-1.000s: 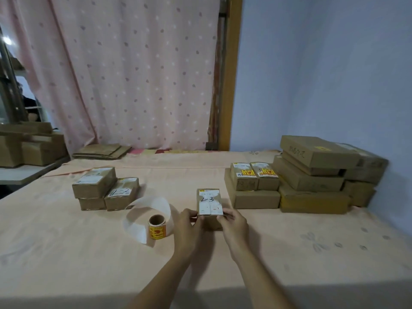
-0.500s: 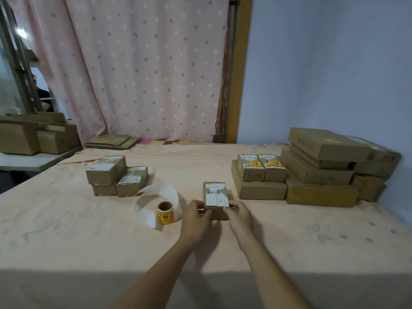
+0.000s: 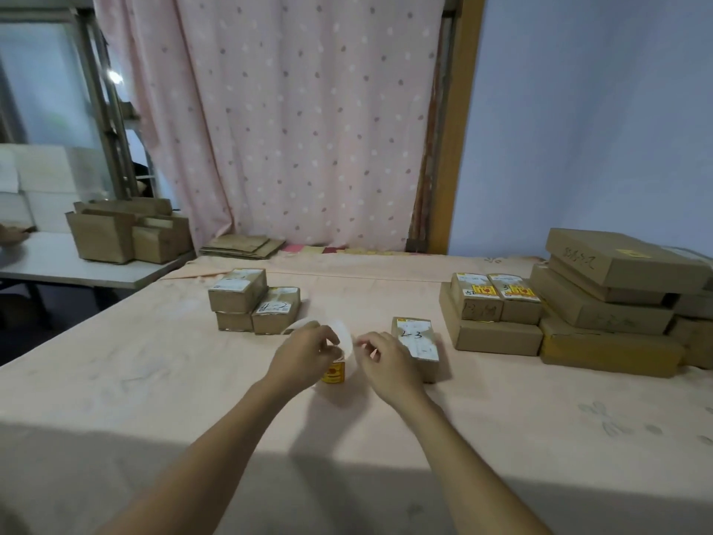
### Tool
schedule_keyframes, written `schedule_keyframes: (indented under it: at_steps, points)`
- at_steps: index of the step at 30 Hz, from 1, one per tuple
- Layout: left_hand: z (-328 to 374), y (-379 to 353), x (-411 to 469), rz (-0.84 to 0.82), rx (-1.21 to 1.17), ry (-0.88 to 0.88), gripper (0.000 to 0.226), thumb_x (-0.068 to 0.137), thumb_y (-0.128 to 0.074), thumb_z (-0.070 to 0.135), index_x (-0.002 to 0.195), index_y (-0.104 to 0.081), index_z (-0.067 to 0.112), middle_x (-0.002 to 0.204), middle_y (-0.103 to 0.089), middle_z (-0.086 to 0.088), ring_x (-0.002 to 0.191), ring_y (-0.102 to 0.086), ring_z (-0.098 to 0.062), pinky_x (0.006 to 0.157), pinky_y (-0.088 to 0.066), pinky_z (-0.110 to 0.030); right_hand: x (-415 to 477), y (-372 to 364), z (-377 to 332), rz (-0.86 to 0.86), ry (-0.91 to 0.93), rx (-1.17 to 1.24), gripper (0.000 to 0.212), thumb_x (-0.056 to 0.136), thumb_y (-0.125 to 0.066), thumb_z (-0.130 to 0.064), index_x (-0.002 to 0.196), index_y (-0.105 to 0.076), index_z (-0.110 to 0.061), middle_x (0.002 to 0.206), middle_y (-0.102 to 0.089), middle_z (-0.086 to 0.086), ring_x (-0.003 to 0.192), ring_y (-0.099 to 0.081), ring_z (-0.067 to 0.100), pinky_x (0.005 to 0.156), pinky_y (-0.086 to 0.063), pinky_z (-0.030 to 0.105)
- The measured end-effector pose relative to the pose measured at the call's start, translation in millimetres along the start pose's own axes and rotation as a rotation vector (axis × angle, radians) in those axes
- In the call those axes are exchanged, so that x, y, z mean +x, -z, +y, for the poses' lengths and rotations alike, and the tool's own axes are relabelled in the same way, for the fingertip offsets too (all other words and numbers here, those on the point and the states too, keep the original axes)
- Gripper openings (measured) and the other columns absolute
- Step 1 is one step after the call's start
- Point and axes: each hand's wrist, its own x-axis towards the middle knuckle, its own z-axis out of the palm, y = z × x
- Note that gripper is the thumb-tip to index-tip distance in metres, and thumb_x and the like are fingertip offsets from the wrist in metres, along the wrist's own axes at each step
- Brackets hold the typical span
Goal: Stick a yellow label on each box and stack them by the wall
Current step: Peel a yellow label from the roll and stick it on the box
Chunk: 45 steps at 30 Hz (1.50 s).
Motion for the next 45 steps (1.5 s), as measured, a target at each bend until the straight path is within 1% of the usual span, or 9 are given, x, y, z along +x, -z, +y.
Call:
schedule_keyframes:
  at_steps: [6,10,17,23,28,31,35,39,45]
  points:
    - [-23.8,2.9,-1.9,-0.221,0.314,-0.125,0.039,0.093,-0.061,0.02,0.128,-0.063,0.037,0.103,-0.047,-0.001,0.103,-0.054,-0.025,0.073,-0.047,-0.036,-1.9,-34.1,-4.0,-0.084,-0.187,0.158,0.018,0.088,-0.059,-0.021,0.103,-0.066,-0.029,0.089,-0.066,-0.011,0.087,-0.063,0.01,0.08,-0.051,0.027]
    - [-23.5,-8.1,2.1,-0.205,0.273,-0.14,0.022,0.093,-0.061,0.032,0.113,-0.069,0.039,0.095,-0.047,0.001,0.096,-0.055,-0.027,0.071,-0.044,-0.033,-4.0,-43.8,3.3,-0.097,-0.226,0.132,0.018,0.083,-0.064,-0.021,0.098,-0.059,-0.03,0.093,-0.064,-0.012,0.087,-0.062,0.009,0.088,-0.054,0.036]
    - [-24.0,-14.4,9.0,-0.18,0.21,-0.099,0.011,0.085,-0.064,0.034,0.089,-0.073,0.032,0.087,-0.05,-0.001,0.083,-0.056,-0.028,0.072,-0.046,-0.036,-6.2,-46.2,4.5,-0.13,-0.223,0.095,0.018,0.083,-0.063,-0.029,0.101,-0.06,-0.031,0.09,-0.063,-0.015,0.093,-0.064,0.01,0.085,-0.054,0.034]
    - [-18.1,-7.6,16.4,-0.149,-0.037,0.019,0.028,0.076,-0.065,0.041,0.071,-0.074,0.015,0.074,-0.047,0.004,0.073,-0.049,-0.012,0.071,-0.043,-0.036,-0.7,-43.2,-0.3,0.011,-0.096,0.098,0.016,0.088,-0.069,-0.032,0.102,-0.062,-0.031,0.104,-0.06,-0.017,0.092,-0.058,-0.002,0.084,-0.048,0.025]
    - [2.0,14.5,15.0,-0.094,-0.557,0.21,0.022,0.082,-0.081,0.032,0.071,-0.078,0.014,0.076,-0.067,-0.001,0.07,-0.058,-0.007,0.066,-0.04,-0.025,6.2,-23.0,-13.5,0.038,0.016,-0.004,0.027,0.083,-0.07,-0.047,0.105,-0.061,-0.033,0.107,-0.06,-0.019,0.102,-0.055,0.001,0.083,-0.048,0.028]
    - [12.1,25.8,12.0,-0.177,-0.69,0.204,0.023,0.085,-0.078,0.034,0.078,-0.08,0.012,0.08,-0.073,-0.006,0.074,-0.061,-0.005,0.074,-0.041,-0.024,9.1,-16.0,-17.0,0.073,0.001,0.015,0.03,0.082,-0.071,-0.05,0.105,-0.06,-0.036,0.109,-0.061,-0.02,0.101,-0.058,0.0,0.079,-0.05,0.029]
    - [8.2,36.5,6.6,-0.286,-0.715,0.081,0.016,0.086,-0.075,0.018,0.101,-0.08,0.02,0.102,-0.076,-0.001,0.099,-0.064,-0.016,0.092,-0.043,-0.03,14.0,-5.1,-16.8,0.093,-0.038,0.175,0.029,0.08,-0.08,-0.045,0.104,-0.066,-0.035,0.105,-0.067,-0.021,0.1,-0.06,-0.003,0.08,-0.048,0.022]
    - [11.4,34.0,0.6,-0.185,-0.62,-0.043,0.021,0.085,-0.074,0.0,0.1,-0.08,0.013,0.077,-0.071,0.021,0.071,-0.054,0.01,0.069,-0.037,-0.008,11.7,1.4,-15.0,0.025,-0.076,0.26,0.025,0.081,-0.082,-0.034,0.102,-0.069,-0.031,0.103,-0.071,-0.02,0.1,-0.06,-0.009,0.085,-0.045,0.021]
    - [8.6,19.6,2.3,-0.033,-0.441,-0.01,0.016,0.081,-0.08,0.021,0.086,-0.081,0.036,0.072,-0.067,0.016,0.067,-0.047,-0.003,0.062,-0.033,-0.016,6.0,3.5,-17.6,0.039,-0.046,0.101,0.031,0.078,-0.074,-0.051,0.102,-0.062,-0.037,0.108,-0.065,-0.017,0.107,-0.055,-0.001,0.088,-0.047,0.027]
